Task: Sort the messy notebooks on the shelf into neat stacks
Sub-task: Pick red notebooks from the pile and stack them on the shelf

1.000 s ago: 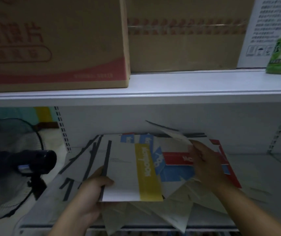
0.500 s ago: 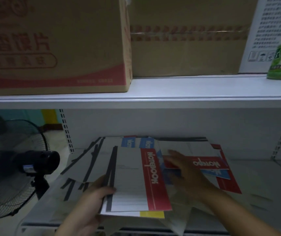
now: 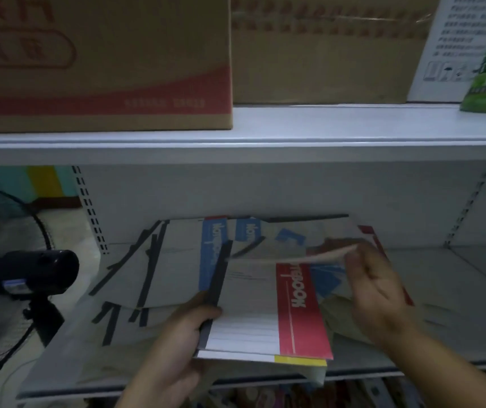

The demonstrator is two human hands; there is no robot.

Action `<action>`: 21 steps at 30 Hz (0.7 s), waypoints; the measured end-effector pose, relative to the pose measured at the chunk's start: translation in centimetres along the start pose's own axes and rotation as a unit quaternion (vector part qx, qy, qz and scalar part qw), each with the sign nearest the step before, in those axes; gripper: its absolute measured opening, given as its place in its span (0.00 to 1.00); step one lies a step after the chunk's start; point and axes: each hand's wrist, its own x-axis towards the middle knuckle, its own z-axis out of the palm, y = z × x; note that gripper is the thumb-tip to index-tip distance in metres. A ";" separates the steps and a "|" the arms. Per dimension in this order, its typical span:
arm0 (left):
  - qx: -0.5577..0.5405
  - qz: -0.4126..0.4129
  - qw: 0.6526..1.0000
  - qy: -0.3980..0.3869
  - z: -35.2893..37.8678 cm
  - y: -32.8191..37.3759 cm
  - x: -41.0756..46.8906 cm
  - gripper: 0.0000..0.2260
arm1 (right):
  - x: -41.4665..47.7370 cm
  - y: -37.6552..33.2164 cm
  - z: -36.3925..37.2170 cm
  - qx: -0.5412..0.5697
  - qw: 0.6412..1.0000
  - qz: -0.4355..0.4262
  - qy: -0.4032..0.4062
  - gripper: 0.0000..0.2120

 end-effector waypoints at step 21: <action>0.152 0.057 0.985 -0.051 28.2 -14.9 -2.0 0.19 | -8.0 -1.2 -28.5 0.055 0.905 0.422 -0.020 0.14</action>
